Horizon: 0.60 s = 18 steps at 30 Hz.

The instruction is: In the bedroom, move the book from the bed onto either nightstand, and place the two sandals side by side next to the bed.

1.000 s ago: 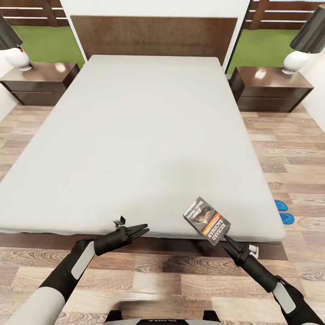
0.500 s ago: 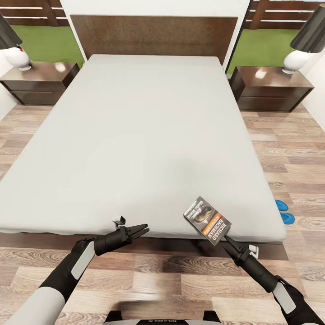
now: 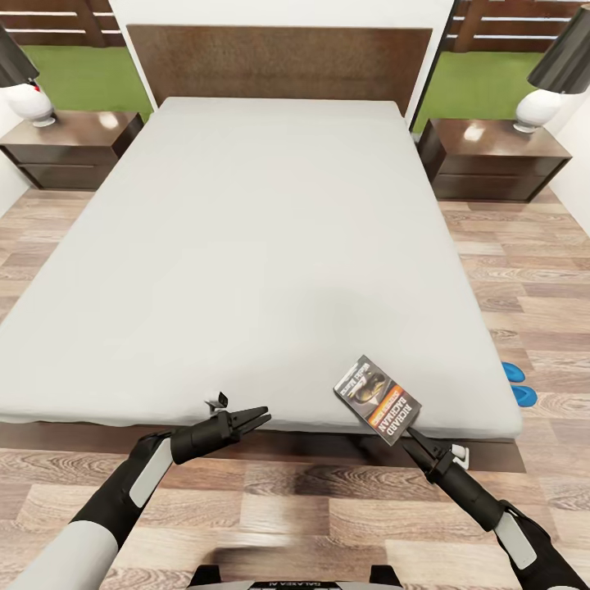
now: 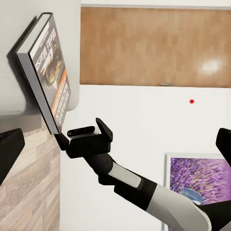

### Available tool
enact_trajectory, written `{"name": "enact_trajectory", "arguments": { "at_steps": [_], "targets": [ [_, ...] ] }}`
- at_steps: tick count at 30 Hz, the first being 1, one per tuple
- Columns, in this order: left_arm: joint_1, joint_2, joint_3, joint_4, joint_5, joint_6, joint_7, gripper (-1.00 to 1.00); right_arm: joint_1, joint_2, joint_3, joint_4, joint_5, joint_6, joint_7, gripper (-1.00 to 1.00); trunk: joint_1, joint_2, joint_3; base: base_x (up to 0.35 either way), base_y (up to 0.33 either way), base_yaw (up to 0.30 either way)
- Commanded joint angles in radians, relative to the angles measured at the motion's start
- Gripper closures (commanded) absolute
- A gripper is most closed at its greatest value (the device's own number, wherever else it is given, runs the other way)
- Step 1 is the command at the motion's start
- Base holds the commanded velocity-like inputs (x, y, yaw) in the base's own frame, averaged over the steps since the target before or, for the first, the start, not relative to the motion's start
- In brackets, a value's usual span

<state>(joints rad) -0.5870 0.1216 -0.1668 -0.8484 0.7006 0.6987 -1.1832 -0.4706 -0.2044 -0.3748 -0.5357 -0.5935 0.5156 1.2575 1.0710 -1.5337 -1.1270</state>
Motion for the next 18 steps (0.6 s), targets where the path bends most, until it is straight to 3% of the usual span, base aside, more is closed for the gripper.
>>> {"name": "enact_trajectory", "arguments": {
  "at_steps": [1, 5, 11, 18],
  "targets": [
    [-0.001, 0.001, -0.004, 0.000, 0.008, 0.008, 0.000, -1.00, 0.000, 0.000, -0.001, 0.000, -0.003, 0.009, 0.002, -1.00, 0.000, 0.000, 0.000, 0.000, 0.000, 0.000],
    [-0.001, 0.001, -0.004, 0.000, 0.008, 0.008, 0.000, -1.00, -0.001, 0.000, -0.001, 0.000, -0.003, 0.009, 0.002, -1.00, 0.000, 0.000, 0.000, 0.000, 0.000, 0.000],
    [-0.001, 0.001, -0.004, 0.000, 0.008, 0.008, 0.000, -1.00, -0.001, 0.000, -0.001, 0.000, -0.003, 0.009, 0.002, -1.00, 0.023, -0.042, -0.019, 0.000, 0.000, 0.000],
    [-0.001, 0.001, -0.004, 0.000, 0.008, 0.008, -0.001, -1.00, -0.001, 0.000, -0.001, 0.000, -0.003, 0.009, 0.002, -1.00, 0.023, -0.042, -0.019, 0.000, 0.000, 0.000]
  ]
}}
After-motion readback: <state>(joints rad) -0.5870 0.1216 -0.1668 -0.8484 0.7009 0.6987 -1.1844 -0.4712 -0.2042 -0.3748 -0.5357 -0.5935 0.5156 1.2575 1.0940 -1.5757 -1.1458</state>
